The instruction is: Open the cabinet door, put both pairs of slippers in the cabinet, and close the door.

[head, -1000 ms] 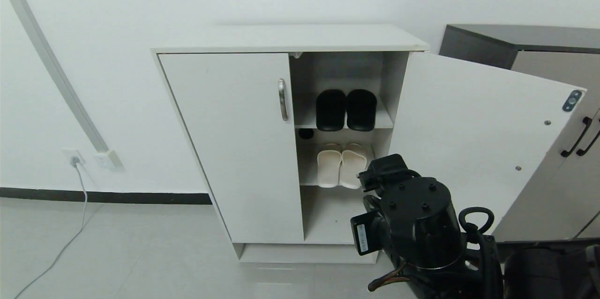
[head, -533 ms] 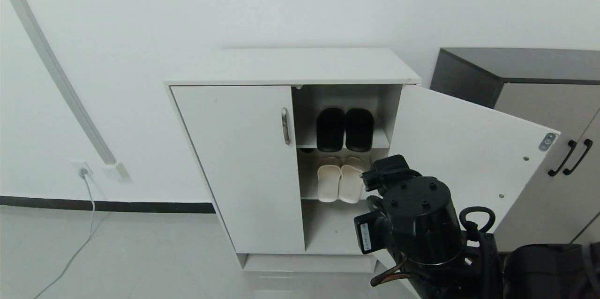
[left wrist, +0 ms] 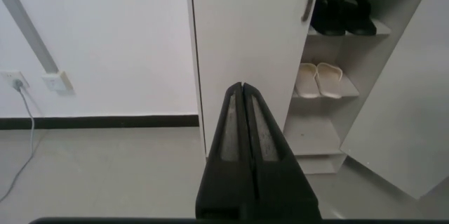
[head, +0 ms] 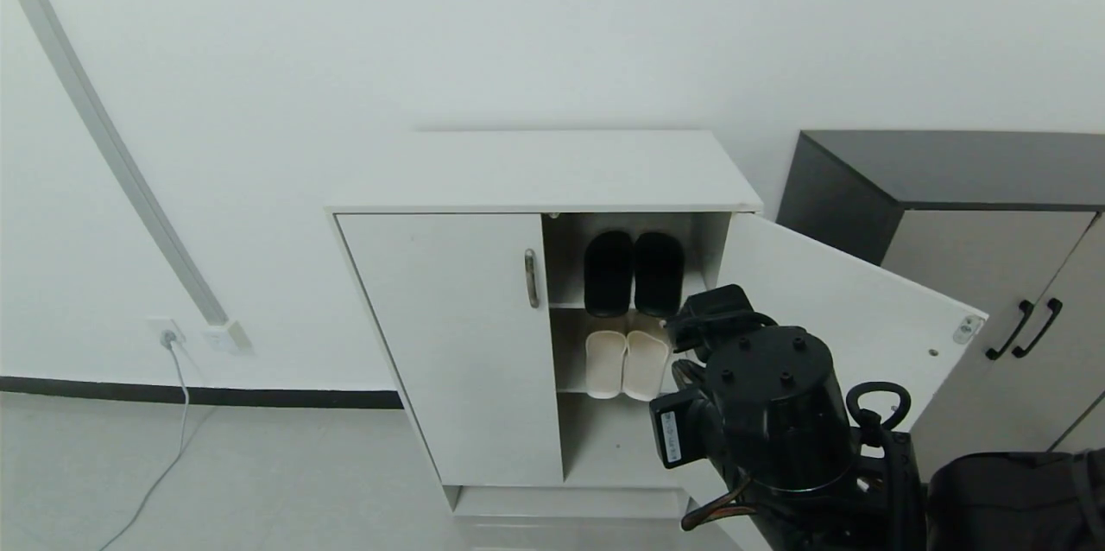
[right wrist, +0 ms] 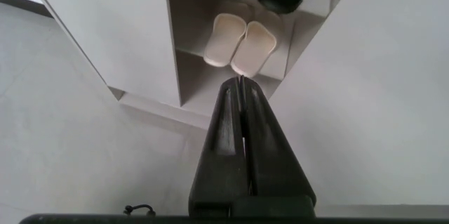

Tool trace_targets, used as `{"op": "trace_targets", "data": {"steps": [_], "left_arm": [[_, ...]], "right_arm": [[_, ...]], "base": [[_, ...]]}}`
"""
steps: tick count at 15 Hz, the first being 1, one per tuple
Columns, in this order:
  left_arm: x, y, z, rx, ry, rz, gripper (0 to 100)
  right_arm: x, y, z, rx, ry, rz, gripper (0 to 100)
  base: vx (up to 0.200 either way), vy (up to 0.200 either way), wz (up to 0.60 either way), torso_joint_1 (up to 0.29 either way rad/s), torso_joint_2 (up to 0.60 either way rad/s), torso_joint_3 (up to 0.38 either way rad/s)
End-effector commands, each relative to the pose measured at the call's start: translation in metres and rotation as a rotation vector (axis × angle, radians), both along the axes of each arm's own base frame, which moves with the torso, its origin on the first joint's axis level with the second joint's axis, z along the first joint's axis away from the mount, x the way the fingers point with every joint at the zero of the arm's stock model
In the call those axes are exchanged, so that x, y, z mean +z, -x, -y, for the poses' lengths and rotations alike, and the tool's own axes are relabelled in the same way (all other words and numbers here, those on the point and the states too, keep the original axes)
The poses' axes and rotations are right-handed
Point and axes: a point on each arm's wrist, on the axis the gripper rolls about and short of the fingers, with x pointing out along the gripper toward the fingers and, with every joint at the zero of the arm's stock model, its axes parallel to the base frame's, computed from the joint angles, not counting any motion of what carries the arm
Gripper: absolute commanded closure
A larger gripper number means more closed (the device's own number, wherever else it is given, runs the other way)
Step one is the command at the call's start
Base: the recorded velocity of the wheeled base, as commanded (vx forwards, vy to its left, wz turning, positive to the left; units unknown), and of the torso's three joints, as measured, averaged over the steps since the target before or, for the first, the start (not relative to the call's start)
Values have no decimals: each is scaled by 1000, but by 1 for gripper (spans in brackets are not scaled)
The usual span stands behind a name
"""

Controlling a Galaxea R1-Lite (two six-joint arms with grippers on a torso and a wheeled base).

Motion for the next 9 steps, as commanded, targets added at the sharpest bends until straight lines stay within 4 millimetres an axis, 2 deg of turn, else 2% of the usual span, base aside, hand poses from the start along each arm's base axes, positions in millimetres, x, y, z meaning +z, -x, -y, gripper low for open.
{"op": "trace_targets", "data": {"steps": [1, 9], "left_arm": [[0, 0, 0, 1, 0, -1, 100], [0, 0, 0, -1, 0, -1, 100]], "right_arm": [[0, 1, 1, 0, 1, 1, 100], [0, 1, 2, 4, 6, 1, 100]], "base": [[0, 0, 0, 203, -520, -320], [0, 0, 0, 237, -546, -319]]}}
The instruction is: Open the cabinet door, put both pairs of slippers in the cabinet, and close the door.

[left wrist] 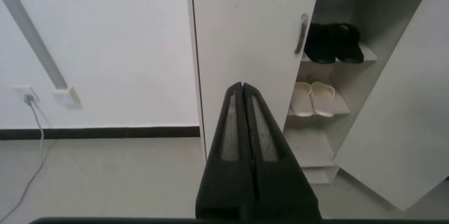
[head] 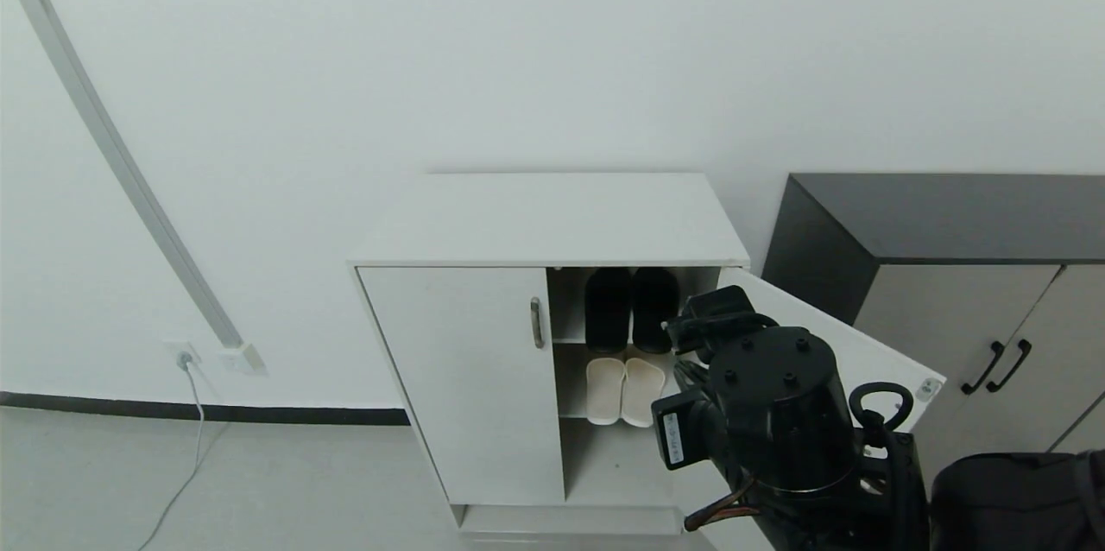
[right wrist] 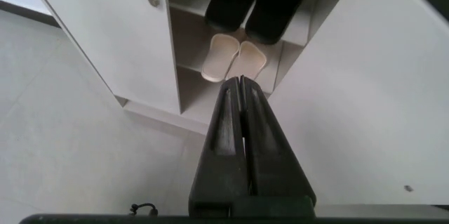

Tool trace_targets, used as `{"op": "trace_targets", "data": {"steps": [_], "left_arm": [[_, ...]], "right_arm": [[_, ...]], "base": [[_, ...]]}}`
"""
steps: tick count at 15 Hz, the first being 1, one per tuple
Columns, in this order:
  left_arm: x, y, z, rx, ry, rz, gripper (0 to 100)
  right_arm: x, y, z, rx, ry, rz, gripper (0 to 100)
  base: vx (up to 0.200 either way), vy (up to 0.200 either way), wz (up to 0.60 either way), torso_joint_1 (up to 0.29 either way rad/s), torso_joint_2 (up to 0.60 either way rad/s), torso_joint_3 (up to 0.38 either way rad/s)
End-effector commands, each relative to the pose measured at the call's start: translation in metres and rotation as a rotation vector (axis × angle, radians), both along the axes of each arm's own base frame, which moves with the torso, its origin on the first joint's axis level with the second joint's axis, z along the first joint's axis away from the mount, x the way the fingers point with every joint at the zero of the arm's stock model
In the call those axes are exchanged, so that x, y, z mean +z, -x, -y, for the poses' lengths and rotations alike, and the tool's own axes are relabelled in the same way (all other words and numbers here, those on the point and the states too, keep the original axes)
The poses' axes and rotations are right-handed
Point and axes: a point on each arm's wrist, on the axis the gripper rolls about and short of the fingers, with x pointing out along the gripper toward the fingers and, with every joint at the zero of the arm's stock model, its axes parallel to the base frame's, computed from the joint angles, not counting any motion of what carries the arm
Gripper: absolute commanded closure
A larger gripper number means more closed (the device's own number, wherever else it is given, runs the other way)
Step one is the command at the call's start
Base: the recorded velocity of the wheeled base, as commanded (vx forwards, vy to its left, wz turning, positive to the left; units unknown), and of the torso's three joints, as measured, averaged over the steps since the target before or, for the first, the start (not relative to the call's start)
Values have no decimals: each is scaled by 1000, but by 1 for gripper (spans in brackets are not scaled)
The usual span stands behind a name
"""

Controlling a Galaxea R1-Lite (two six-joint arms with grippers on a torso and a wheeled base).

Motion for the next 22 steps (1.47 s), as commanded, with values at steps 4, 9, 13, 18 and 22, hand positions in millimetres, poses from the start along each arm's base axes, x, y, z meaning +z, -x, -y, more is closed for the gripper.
{"op": "trace_targets", "data": {"steps": [4, 9, 13, 18, 22], "left_arm": [[0, 0, 0, 1, 0, -1, 100], [0, 0, 0, 1, 0, -1, 100], [0, 0, 0, 1, 0, -1, 100], [0, 0, 0, 1, 0, -1, 100], [0, 0, 0, 1, 0, -1, 100]], "right_arm": [[0, 0, 0, 1, -1, 1, 100], [-1, 1, 1, 1, 3, -2, 100], [-1, 1, 1, 1, 4, -3, 100], [0, 0, 0, 1, -6, 4, 100], [-1, -1, 1, 0, -7, 6, 100]], "base": [[0, 0, 0, 250, -576, -315], [0, 0, 0, 22, -57, -25], [0, 0, -600, 5, 4, 4], [0, 0, -360, 3, -1, 0], [0, 0, 0, 0, 0, 0]]}}
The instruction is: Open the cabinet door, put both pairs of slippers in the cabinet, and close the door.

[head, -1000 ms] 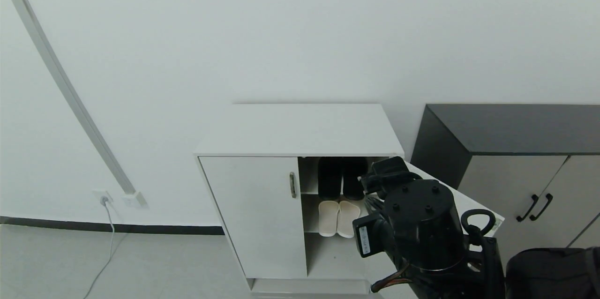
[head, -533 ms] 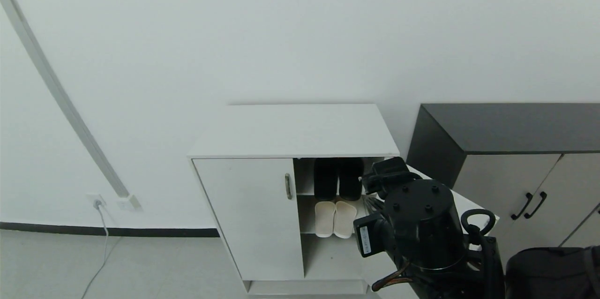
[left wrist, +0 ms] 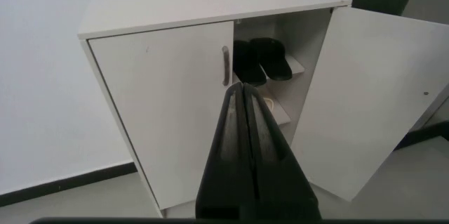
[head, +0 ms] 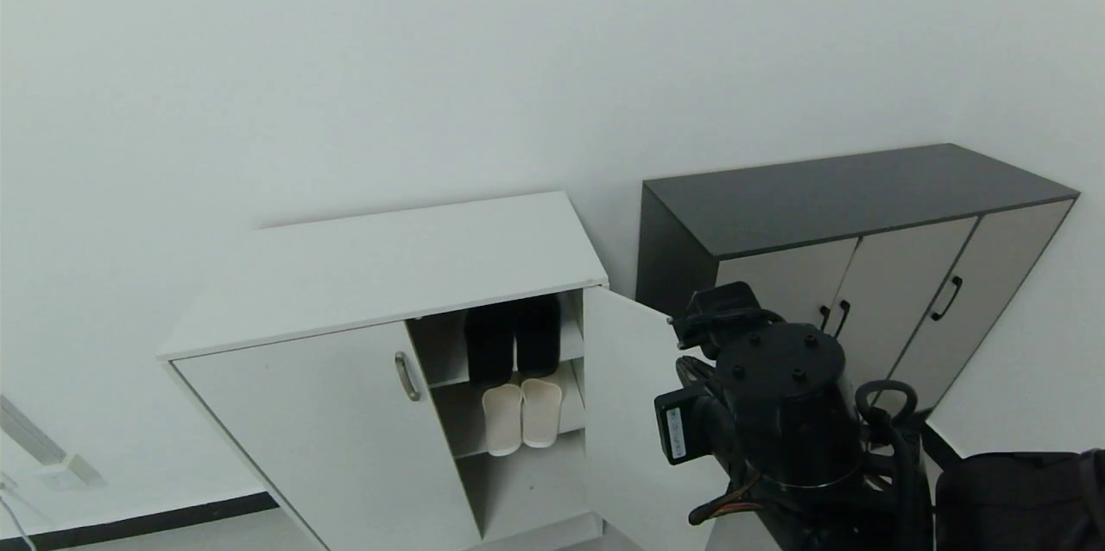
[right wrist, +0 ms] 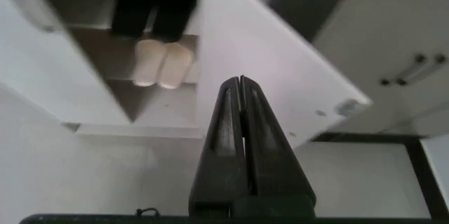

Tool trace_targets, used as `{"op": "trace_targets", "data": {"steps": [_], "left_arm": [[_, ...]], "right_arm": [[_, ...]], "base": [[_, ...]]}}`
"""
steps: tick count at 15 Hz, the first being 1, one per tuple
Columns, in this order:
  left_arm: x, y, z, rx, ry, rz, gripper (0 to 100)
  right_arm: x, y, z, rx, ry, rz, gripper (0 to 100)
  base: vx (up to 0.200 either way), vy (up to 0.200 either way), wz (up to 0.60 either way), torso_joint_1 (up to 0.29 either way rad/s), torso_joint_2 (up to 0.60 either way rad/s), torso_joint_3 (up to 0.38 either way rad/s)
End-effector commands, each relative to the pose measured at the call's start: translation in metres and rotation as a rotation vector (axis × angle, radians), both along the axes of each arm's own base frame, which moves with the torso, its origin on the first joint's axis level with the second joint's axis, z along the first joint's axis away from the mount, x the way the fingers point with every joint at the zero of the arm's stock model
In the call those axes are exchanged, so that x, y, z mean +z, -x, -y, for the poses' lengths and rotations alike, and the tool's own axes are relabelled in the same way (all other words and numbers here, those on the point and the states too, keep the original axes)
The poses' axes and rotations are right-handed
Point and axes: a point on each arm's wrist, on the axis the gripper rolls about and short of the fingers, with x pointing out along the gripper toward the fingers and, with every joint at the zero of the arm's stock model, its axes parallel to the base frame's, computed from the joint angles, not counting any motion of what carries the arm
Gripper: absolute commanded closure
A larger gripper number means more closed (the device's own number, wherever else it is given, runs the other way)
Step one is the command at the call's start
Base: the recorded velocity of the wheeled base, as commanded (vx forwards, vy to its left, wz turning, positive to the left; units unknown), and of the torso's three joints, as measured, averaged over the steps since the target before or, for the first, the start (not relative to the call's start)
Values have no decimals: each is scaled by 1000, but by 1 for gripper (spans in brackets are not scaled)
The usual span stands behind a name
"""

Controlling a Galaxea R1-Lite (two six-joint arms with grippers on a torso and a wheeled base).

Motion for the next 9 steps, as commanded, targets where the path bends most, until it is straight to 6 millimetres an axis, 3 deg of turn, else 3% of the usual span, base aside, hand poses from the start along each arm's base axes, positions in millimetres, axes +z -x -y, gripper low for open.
{"op": "trace_targets", "data": {"steps": [1, 8, 9], "left_arm": [[0, 0, 0, 1, 0, -2, 100], [0, 0, 0, 1, 0, -2, 100], [0, 0, 0, 1, 2, -2, 100]], "right_arm": [[-2, -1, 0, -1, 5, -4, 100], [-2, -6, 4, -9, 1, -9, 100], [-3, -6, 4, -9, 5, -11, 100]], "base": [[0, 0, 0, 0, 0, 0], [0, 0, 0, 0, 0, 0], [-200, 0, 0, 2, -2, 2]]}}
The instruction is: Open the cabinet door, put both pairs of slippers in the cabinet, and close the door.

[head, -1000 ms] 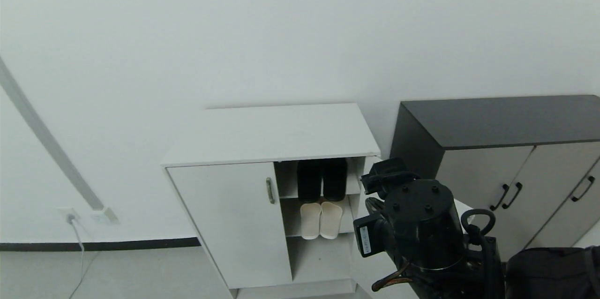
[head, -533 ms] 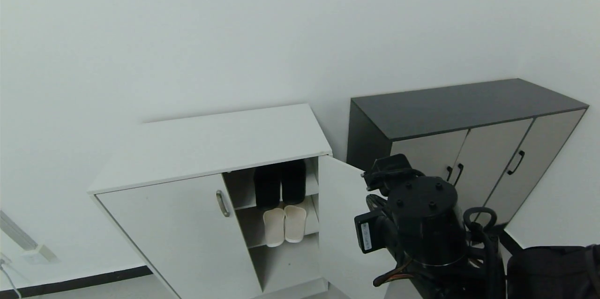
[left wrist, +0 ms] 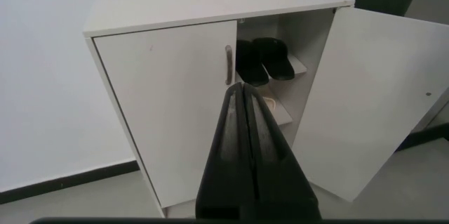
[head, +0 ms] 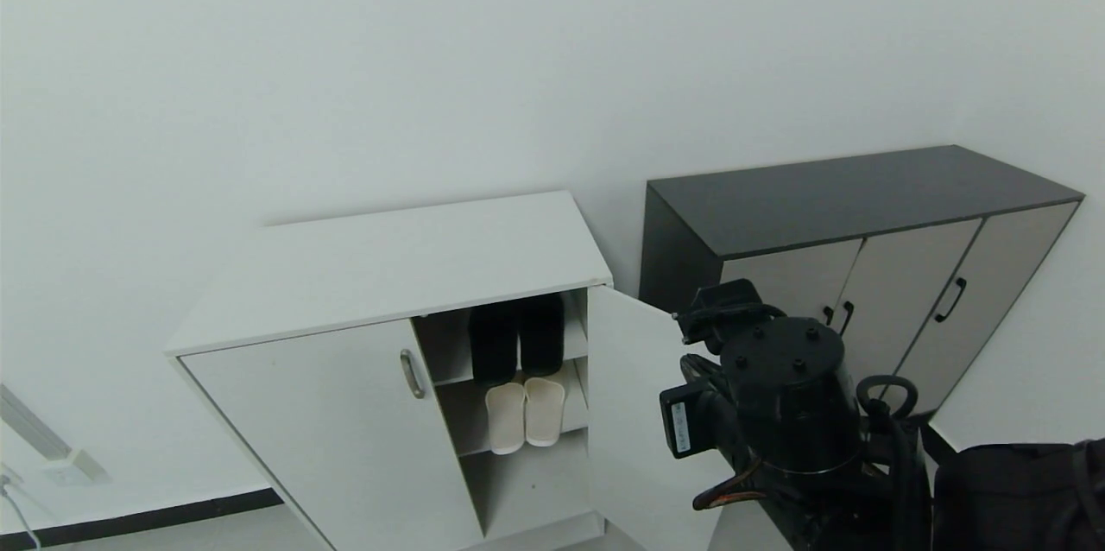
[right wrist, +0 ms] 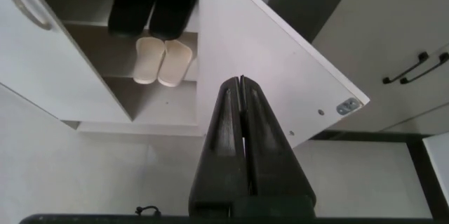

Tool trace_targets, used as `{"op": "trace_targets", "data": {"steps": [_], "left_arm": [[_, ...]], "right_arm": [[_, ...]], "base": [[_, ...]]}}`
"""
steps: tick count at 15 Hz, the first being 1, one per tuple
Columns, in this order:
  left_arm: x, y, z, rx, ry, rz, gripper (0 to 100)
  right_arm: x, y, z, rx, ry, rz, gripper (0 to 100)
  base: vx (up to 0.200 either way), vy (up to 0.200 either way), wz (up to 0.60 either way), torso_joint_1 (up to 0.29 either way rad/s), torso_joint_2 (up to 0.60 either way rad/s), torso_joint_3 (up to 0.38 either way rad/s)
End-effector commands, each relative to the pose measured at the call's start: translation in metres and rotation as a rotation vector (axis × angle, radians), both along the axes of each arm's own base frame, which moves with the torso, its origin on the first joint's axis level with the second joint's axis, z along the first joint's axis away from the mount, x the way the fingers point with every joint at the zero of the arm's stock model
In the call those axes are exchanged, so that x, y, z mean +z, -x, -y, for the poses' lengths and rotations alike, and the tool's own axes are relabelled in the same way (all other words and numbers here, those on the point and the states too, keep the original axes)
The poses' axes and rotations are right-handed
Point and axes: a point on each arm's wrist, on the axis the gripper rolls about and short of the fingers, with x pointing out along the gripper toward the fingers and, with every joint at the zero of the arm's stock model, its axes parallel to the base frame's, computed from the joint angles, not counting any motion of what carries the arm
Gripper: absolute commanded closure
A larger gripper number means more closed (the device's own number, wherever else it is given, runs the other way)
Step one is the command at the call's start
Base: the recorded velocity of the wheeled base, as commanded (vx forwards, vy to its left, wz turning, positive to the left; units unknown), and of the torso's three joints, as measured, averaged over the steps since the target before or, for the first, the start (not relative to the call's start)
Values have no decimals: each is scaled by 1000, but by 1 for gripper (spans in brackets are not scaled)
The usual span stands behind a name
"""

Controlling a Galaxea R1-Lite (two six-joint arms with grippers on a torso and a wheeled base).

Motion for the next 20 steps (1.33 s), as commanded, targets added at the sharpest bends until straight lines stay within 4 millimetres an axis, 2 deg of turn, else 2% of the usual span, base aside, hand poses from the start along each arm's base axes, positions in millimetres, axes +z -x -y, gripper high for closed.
{"op": "trace_targets", "data": {"steps": [1, 6, 9, 14, 15, 20], "left_arm": [[0, 0, 0, 0, -1, -1, 100], [0, 0, 0, 0, 1, -1, 100], [0, 0, 0, 0, -1, -1, 100], [0, 0, 0, 0, -1, -1, 100], [0, 0, 0, 0, -1, -1, 100], [0, 0, 0, 0, -1, -1, 100]], "right_arm": [[-1, 0, -1, 1, 4, -2, 100], [-2, 0, 0, -1, 7, -3, 100], [5, -15, 9, -55, -6, 13, 100], [19, -80, 34, -158, -60, 24, 100], [18, -98, 37, -189, -69, 31, 100], [3, -154, 49, -224, -95, 16, 100]], "base": [[-200, 0, 0, 2, 7, -2], [-200, 0, 0, 14, 1, 0], [-133, 0, 0, -10, -3, 2], [0, 0, 0, 0, 0, 0], [0, 0, 0, 0, 0, 0], [0, 0, 0, 0, 0, 0]]}}
